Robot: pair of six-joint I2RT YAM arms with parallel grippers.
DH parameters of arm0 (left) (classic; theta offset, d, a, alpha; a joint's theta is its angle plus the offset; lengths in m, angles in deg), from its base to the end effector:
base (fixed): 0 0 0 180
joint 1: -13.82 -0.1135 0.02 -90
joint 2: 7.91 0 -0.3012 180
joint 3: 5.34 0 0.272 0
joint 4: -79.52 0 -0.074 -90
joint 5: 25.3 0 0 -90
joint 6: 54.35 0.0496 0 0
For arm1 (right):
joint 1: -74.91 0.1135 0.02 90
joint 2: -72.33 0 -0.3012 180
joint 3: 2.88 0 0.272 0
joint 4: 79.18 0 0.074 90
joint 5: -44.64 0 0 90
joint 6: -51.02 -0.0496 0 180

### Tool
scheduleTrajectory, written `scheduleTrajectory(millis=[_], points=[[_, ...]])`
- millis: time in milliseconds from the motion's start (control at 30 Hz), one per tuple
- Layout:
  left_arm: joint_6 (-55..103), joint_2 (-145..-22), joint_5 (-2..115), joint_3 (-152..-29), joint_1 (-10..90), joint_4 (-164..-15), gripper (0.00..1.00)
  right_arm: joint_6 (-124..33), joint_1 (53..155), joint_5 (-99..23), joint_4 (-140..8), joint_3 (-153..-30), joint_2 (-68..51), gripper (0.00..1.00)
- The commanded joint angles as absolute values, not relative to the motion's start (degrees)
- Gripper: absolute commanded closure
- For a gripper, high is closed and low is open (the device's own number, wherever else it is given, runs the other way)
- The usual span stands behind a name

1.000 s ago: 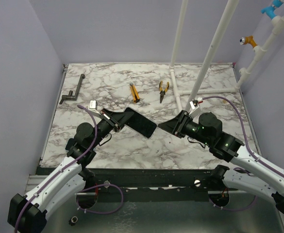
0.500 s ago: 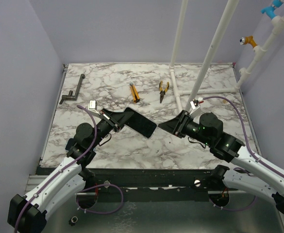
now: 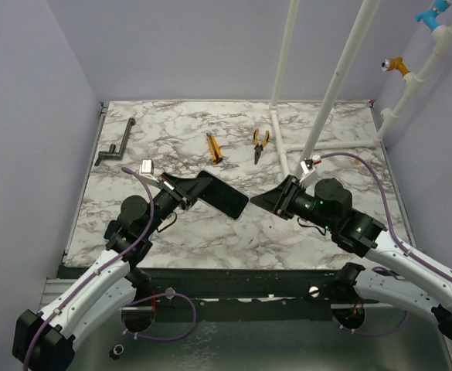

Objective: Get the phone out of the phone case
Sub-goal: Remove the phone case from the phone.

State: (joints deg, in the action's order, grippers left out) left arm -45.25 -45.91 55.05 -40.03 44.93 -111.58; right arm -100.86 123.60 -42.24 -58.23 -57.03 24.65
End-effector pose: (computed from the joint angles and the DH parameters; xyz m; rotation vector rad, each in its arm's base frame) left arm 0.1464 -0.0980 0.2999 -0.5590 1.5901 -1.6733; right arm 0.1347 0.1573 0.3360 0.1940 2.0574 1.3475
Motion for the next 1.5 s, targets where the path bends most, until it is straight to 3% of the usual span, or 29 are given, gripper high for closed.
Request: scheduleTrajectory(millis=[0, 933, 1467], points=[[-46.3, -44.8, 55.6, -40.8, 44.8, -115.2, 1.00, -100.5, 123.8, -40.6, -57.5, -57.6, 23.2, 0.66], [-47.7, -45.1, 54.5, -42.6, 44.8, -115.5, 1.00, -103.5, 123.8, -40.7, -59.1, -56.8, 16.2, 0.65], [-45.7, -45.6, 58.2, -43.7, 44.8, -114.9, 1.00, -97.1, 123.8, -41.8, -54.8, -58.1, 27.1, 0.46]])
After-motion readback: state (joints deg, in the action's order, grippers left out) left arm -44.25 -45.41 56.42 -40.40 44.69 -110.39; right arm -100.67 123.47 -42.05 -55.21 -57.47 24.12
